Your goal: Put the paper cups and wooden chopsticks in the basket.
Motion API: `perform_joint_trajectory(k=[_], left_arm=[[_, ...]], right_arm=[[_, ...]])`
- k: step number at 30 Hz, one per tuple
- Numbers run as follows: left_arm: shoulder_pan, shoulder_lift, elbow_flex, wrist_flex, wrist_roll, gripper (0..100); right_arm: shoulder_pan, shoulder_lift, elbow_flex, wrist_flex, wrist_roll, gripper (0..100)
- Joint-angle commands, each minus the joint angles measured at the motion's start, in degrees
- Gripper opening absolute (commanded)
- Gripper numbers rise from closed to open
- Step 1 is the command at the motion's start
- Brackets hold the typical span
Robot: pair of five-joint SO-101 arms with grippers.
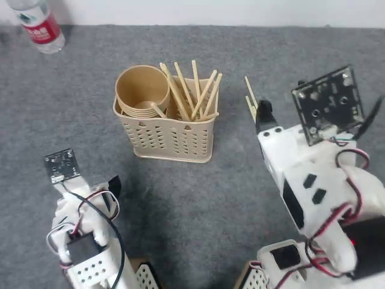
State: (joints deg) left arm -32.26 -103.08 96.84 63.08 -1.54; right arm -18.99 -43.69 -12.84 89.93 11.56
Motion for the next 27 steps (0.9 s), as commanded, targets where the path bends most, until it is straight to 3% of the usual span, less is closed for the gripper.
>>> perform_joint_trajectory(k=[1, 9, 17, 21, 27], left_arm=[[0.62, -0.79, -0.40, 0.35, -0.62, 30], [0.62, -0.79, -0.40, 0.35, -0.62, 30], [0.62, -0.79, -0.40, 0.35, -0.62, 30], [0.70, -0.79, -0.40, 0.35, -0.62, 30], [0.70, -0.79, -0.40, 0.35, -0.62, 30]], right_arm=[[0.48, 5.58, -2.02, 4.70, 0.70, 20.2], [1.54, 19.56, -1.58, 9.54, 0.70, 20.2], [16.66, 36.09, -0.09, 4.62, 0.18, 20.1], [18.68, 47.87, -0.09, 1.71, 0.97, 20.1], [18.42, 64.66, -0.53, -4.35, 9.67, 12.8]])
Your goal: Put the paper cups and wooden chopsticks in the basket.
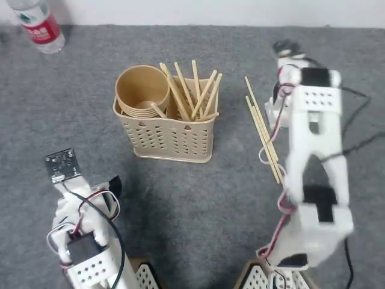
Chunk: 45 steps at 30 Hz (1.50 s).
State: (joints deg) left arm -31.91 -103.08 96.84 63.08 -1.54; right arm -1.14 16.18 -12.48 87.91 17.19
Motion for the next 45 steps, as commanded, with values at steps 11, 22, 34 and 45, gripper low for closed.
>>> perform_joint_trajectory(k=[11, 22, 34, 45], left_arm=[[0.44, -0.79, -0.40, 0.35, -0.62, 30], [0.44, -0.79, -0.40, 0.35, -0.62, 30], [0.44, -0.79, -0.40, 0.35, -0.62, 30], [0.44, -0.79, -0.40, 0.35, -0.62, 30]], right_arm=[[-1.27, 15.96, -5.27, -7.52, 4.75, 18.8], [-1.54, 22.02, -5.89, -13.14, 5.10, 6.1], [-0.75, 22.11, -7.03, -12.79, 4.75, 9.1], [-0.92, 22.11, -7.74, -12.70, 4.92, 9.9]])
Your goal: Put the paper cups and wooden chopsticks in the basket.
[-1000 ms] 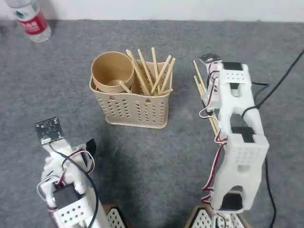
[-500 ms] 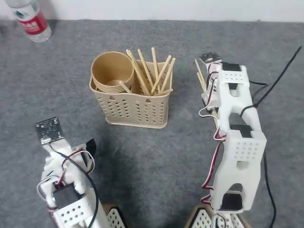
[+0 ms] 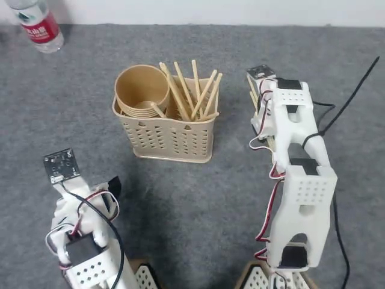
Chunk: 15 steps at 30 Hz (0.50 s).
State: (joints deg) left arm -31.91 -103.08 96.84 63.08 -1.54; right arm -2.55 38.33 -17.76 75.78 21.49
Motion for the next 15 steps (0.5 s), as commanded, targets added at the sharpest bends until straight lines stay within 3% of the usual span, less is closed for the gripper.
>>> perform_joint_trajectory(k=[1, 6, 15], left_arm=[[0.44, -0.79, -0.40, 0.35, -0.62, 30], [0.44, -0.79, -0.40, 0.35, -0.62, 30], [0.44, -0.79, -0.40, 0.35, -0.62, 30]], right_arm=[[0.57, -0.04, -2.81, -0.48, 0.62, 7.9], [0.57, -0.04, -6.42, 3.03, 0.53, 1.5], [0.57, -0.04, -9.41, 5.76, 0.53, 1.2]])
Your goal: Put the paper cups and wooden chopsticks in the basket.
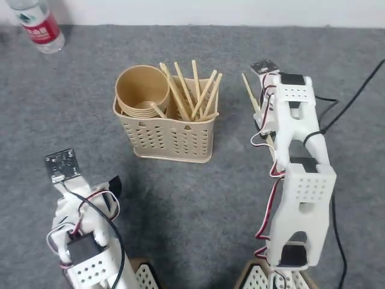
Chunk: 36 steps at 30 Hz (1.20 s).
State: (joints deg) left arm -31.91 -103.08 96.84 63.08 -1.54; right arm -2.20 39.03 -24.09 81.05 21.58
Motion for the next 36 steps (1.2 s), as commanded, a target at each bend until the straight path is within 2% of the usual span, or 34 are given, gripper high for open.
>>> perform_joint_trajectory(k=[1, 8, 17, 22, 27, 32, 36], left_arm=[[0.44, -0.79, -0.40, 0.35, -0.62, 30], [1.85, -0.79, -0.40, 0.35, -0.62, 30], [2.02, -0.79, -0.40, 0.44, -0.62, 30], [1.93, -0.79, -0.40, 0.44, -0.62, 30], [1.93, -0.79, -0.40, 1.05, -0.62, 30], [1.93, -0.79, -0.40, 1.05, -0.62, 30], [1.93, -0.79, -0.40, 1.05, -0.62, 30]], right_arm=[[0.31, -0.75, -3.25, 1.10, 0.44, 1.1], [0.48, -8.75, -11.52, 12.26, 0.35, 0.8], [0.04, -30.64, -14.77, 21.58, -0.18, 0.8], [-0.48, -47.34, -8.44, 21.23, -8.62, 0.8], [-11.03, -64.57, 5.71, 16.40, -9.41, 0.8], [-25.80, -80.48, 17.76, 0.92, -9.23, 0.7], [-33.54, -81.45, 20.66, -4.35, -5.10, 0.7]])
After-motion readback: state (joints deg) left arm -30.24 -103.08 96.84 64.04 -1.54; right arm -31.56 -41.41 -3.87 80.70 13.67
